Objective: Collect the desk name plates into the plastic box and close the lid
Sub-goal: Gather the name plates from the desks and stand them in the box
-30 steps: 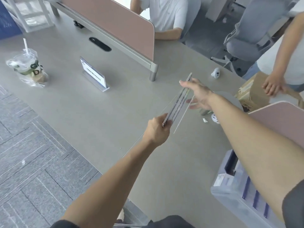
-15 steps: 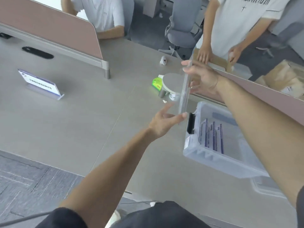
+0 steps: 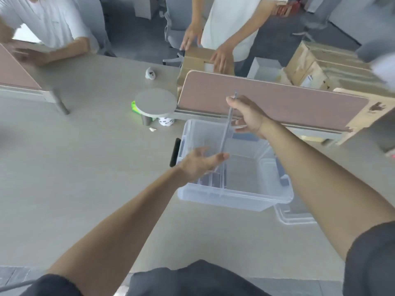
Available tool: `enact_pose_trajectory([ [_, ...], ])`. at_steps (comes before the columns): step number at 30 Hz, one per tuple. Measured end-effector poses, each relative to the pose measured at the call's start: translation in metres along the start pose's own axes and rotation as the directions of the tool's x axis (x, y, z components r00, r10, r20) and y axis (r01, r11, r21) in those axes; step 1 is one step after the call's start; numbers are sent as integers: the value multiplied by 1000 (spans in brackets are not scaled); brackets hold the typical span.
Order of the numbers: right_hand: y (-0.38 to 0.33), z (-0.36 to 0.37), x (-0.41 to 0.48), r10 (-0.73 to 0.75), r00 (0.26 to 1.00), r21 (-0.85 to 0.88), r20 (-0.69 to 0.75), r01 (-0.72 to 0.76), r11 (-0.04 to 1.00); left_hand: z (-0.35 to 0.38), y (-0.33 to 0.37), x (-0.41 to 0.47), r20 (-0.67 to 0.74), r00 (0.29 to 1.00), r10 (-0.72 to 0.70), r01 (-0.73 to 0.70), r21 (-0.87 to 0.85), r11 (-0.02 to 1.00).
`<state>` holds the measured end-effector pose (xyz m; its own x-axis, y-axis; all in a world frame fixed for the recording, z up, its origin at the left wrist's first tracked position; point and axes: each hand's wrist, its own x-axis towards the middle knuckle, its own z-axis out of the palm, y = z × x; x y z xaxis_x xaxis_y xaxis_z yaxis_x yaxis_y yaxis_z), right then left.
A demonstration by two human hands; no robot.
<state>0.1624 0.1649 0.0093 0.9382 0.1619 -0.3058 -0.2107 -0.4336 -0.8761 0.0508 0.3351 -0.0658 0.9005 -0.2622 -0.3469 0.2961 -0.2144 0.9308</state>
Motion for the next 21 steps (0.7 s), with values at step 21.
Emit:
enact_pose_trajectory([
  [21,201,-59,90,220,953,-30,209,-218,975,16,-77,70,-576,812,92,388,650,654],
])
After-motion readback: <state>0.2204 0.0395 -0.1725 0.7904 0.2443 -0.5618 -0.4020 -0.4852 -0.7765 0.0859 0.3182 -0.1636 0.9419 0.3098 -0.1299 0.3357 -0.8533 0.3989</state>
